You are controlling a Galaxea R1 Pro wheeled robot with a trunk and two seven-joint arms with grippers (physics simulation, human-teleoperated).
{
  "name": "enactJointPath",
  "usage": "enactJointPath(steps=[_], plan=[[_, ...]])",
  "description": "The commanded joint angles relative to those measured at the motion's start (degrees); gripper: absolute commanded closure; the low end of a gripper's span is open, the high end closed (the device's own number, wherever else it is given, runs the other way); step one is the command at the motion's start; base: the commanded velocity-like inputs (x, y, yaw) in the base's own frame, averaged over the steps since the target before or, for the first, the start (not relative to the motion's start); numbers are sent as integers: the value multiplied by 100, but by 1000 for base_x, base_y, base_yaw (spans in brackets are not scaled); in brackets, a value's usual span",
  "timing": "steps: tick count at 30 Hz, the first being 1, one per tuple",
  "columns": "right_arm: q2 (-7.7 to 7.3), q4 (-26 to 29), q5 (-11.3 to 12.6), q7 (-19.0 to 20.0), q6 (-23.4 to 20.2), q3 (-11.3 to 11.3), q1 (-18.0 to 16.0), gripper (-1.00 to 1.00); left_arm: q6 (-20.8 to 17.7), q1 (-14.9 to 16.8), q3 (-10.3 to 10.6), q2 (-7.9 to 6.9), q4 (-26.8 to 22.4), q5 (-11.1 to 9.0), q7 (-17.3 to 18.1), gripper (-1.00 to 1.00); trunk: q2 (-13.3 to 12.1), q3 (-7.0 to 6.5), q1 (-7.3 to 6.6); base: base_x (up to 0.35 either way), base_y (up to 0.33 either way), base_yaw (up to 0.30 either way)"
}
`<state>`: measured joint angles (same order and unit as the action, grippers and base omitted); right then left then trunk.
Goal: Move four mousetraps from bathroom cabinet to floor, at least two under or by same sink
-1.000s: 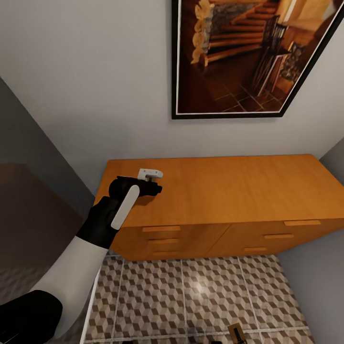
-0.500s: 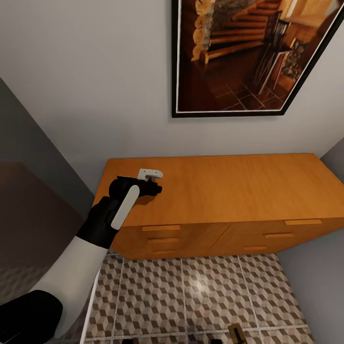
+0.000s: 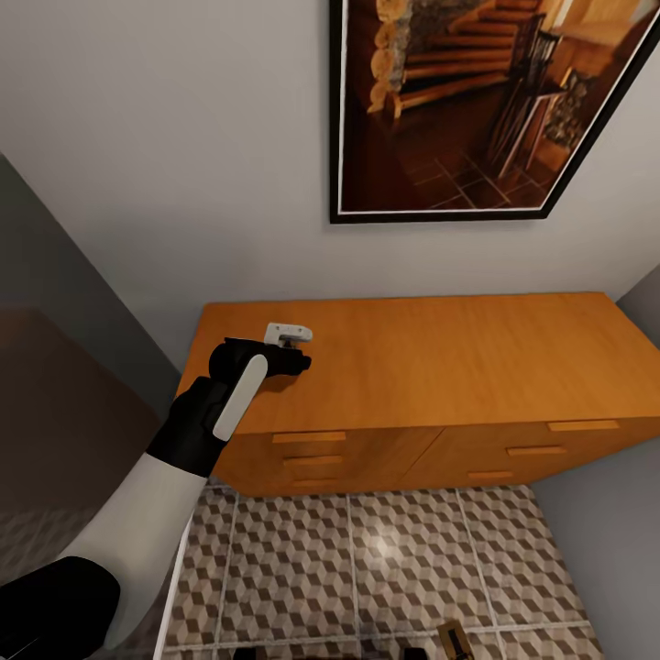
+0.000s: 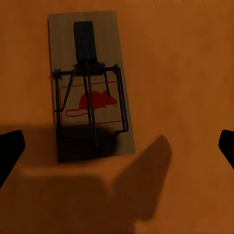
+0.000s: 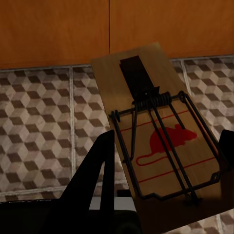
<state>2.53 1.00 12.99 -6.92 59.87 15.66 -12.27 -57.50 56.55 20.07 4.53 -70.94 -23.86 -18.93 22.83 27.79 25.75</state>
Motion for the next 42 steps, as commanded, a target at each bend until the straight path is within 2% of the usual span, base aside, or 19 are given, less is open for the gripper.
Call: enactJointPath(steps=[1, 29, 42], plan=[[1, -1, 19, -47, 13, 51, -3, 100, -15, 5, 5, -2, -5, -60, -58, -100, 9, 8, 4, 64, 0, 0], [1, -3, 17, -47, 13, 51, -3, 100, -15, 5, 5, -4, 36, -58, -58, -100, 9, 10, 4, 19, 0, 0], [7, -3, 17, -47, 13, 51, -3, 100, -15, 5, 5, -4, 32, -59, -58, -100, 9, 58, 4, 0, 0, 0]])
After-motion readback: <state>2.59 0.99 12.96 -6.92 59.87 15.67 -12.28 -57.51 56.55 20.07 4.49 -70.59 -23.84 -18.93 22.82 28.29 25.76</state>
